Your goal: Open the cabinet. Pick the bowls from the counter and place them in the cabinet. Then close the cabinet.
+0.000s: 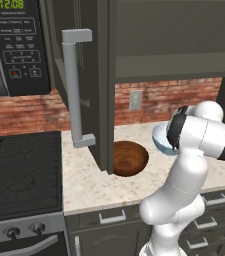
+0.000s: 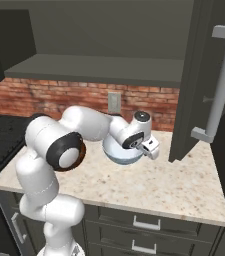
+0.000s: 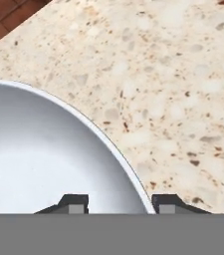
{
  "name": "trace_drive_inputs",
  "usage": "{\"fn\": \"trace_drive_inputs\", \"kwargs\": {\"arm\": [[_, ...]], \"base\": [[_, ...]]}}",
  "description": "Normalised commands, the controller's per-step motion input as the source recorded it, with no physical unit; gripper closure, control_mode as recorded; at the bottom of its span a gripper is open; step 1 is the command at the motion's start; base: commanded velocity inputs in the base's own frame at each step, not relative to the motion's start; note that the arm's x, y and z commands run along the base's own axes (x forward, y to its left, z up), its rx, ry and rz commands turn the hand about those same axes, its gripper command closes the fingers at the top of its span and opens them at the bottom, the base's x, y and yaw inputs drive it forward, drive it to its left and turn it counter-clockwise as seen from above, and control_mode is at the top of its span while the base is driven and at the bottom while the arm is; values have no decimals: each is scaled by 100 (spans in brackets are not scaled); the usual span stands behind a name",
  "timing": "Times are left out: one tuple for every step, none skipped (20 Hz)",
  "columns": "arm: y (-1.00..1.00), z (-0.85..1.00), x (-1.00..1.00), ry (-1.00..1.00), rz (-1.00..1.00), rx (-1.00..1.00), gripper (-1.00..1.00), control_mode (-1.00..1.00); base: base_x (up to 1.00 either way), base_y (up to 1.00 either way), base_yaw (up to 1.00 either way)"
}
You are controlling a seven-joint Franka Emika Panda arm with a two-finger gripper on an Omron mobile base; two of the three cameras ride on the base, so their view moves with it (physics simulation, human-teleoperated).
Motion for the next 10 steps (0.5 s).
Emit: {"fn": "trace_drive_inputs", "kwargs": {"arm": [[0, 0, 0, 3, 0, 3, 100, -100], [0, 0, 0, 0, 0, 0, 100, -100], [0, 0, 0, 0, 0, 0, 100, -100], [0, 0, 0, 0, 0, 0, 100, -100], [0, 0, 0, 0, 0, 0, 100, -100], [0, 0, 0, 0, 0, 0, 100, -100], [0, 0, 0, 0, 0, 0, 100, -100], [0, 0, 0, -1, 0, 0, 100, -100], [0, 3, -6, -5, 0, 0, 100, -100], [0, 22, -21, -11, 0, 0, 100, -100]], "base": [[0, 0, 0], [0, 0, 0], [0, 0, 0], [0, 0, 0], [0, 0, 0], [0, 0, 0], [0, 0, 0], [0, 0, 0], [0, 0, 0], [0, 0, 0]]}}
